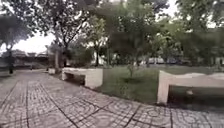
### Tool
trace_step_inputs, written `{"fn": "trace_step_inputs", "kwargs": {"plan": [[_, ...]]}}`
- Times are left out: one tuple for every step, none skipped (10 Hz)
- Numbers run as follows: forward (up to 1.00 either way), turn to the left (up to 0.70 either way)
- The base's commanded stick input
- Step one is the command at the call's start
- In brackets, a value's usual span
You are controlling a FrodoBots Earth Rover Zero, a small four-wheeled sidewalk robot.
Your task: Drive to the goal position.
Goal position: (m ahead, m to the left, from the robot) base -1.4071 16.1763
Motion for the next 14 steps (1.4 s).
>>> {"fn": "trace_step_inputs", "kwargs": {"plan": [[0.70,0.02],[0.70,0.24],[0.27,0.38],[0.00,0.15],[0.00,0.00],[0.00,0.40],[0.00,0.45],[0.00,0.45],[0.00,0.45],[0.00,0.45],[0.00,0.45],[0.00,0.45],[0.00,0.45],[0.00,0.45]]}}
